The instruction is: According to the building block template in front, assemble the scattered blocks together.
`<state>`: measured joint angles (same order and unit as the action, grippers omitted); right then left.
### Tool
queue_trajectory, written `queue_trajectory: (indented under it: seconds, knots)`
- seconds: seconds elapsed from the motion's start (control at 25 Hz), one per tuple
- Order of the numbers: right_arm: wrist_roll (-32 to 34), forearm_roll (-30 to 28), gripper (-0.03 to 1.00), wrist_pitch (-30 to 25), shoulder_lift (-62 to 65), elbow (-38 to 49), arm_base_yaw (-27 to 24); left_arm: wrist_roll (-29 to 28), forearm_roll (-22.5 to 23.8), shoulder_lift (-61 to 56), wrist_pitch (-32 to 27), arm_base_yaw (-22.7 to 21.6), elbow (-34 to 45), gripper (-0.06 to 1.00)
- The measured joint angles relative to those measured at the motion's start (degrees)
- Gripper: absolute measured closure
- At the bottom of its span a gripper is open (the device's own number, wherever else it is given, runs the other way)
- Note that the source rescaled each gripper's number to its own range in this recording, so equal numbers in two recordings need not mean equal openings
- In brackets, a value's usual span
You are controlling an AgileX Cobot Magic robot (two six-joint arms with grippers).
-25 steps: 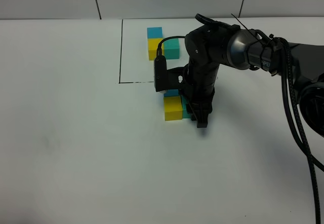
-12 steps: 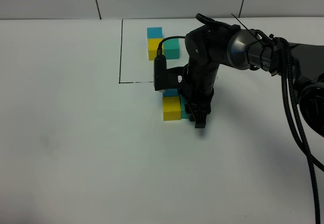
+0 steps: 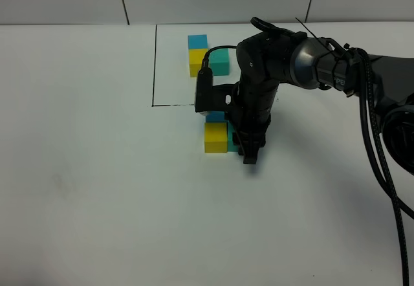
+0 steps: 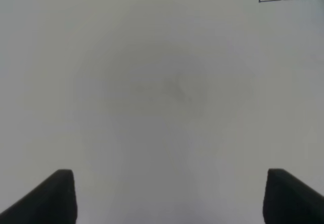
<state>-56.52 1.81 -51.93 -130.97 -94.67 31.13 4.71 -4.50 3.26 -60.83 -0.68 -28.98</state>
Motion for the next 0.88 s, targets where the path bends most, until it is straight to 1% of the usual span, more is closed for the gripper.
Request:
queue_trajectory:
  seconds: [0.72,0.8,0.88]
  knots:
    - [0.5,0.0,0.95,0.0,0.1,0.0,0.0,0.0,0.0,0.0,0.0,0.0,0.0,-0.05]
    - [0.6,0.0,0.89,0.1,0.1,0.0,0.0,0.0,0.0,0.0,0.0,0.0,0.0,-0.05]
    - [0.6,0.5,0.76,0.7,0.4,0.1,0.0,0.0,0.0,0.0,0.0,0.0,0.0,-0.05]
